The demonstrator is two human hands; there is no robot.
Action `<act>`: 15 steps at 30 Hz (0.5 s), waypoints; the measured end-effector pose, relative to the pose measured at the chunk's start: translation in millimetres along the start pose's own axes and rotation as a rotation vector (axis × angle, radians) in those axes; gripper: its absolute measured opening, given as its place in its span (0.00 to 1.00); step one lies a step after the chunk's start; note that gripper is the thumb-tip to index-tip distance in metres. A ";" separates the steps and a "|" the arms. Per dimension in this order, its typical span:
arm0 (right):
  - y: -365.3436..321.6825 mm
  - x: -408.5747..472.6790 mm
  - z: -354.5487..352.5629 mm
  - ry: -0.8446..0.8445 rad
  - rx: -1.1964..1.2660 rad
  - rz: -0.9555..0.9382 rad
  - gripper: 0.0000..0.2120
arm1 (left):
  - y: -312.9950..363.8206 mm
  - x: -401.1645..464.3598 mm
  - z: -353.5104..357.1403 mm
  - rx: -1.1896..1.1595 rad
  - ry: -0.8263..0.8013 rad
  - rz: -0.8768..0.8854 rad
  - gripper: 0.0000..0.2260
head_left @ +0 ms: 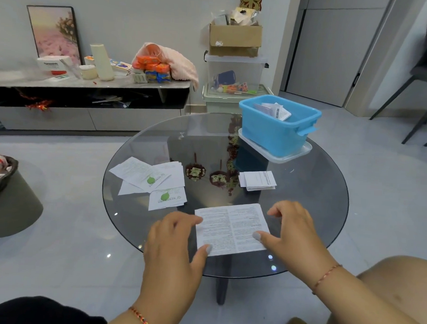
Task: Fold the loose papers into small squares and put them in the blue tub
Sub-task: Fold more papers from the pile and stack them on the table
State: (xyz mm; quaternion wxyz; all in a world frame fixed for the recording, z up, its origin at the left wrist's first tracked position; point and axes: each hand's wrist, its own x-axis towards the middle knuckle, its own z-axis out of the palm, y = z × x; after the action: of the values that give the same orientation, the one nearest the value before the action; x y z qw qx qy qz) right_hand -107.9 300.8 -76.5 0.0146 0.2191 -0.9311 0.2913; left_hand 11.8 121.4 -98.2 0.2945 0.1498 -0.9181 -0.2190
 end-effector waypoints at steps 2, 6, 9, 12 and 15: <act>-2.5 1.2 -1.1 -0.008 -0.041 -0.089 0.23 | -0.2 -0.6 5.7 0.026 -0.011 0.200 0.15; -13.0 9.9 0.0 -0.122 -0.141 -0.317 0.29 | -3.9 -0.3 13.3 0.027 -0.114 0.463 0.20; -14.2 15.9 10.2 -0.234 -0.227 -0.430 0.25 | -2.1 -2.0 11.0 0.104 -0.165 0.509 0.18; -11.7 15.6 15.7 -0.272 -0.369 -0.456 0.30 | 6.9 -9.9 8.9 0.231 -0.197 0.514 0.18; -12.3 9.4 13.3 -0.220 -0.437 -0.450 0.28 | 8.3 -17.4 12.2 0.330 -0.208 0.521 0.24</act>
State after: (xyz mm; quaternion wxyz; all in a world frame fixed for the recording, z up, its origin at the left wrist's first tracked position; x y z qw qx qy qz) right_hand -109.9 280.7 -79.4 0.0248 0.4412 -0.8957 0.0490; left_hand 16.8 139.5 -111.3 0.2169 -0.0678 -0.9738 0.0015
